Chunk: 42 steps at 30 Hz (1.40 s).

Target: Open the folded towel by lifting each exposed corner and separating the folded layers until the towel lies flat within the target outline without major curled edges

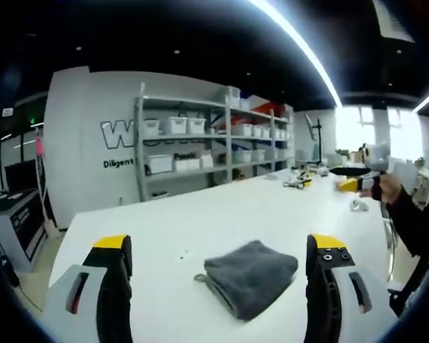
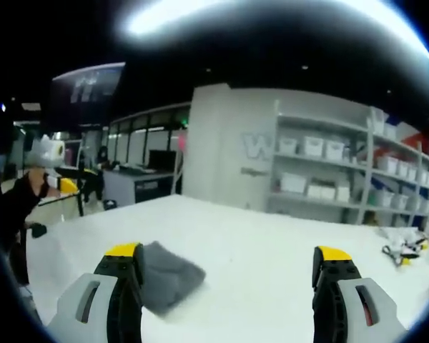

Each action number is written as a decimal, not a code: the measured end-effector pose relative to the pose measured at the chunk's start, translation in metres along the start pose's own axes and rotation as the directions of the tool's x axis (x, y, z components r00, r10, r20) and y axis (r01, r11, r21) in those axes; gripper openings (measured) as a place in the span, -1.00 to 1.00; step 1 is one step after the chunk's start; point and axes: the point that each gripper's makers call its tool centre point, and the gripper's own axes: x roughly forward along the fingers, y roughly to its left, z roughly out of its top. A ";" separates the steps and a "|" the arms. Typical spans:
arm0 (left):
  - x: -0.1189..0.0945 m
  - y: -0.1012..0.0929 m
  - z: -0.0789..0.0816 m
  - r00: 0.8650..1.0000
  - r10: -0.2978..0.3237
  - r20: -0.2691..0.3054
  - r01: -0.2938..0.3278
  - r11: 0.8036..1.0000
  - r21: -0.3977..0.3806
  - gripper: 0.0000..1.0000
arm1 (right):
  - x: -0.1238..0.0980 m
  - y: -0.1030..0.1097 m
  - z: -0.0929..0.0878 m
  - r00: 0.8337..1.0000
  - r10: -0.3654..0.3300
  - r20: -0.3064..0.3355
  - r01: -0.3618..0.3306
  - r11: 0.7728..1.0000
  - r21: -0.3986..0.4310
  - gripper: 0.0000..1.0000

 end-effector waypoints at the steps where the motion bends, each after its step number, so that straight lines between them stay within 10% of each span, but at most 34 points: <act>1: 0.001 0.001 0.000 1.000 0.001 0.003 -0.001 1.000 -0.006 0.97 | 0.002 0.000 0.000 1.000 0.002 0.000 -0.002 1.000 -0.001 1.00; 42: 0.045 0.013 0.005 1.000 0.028 -0.013 -0.028 1.000 0.000 0.99 | 0.060 0.005 0.009 0.999 0.040 -0.027 -0.040 0.999 -0.026 1.00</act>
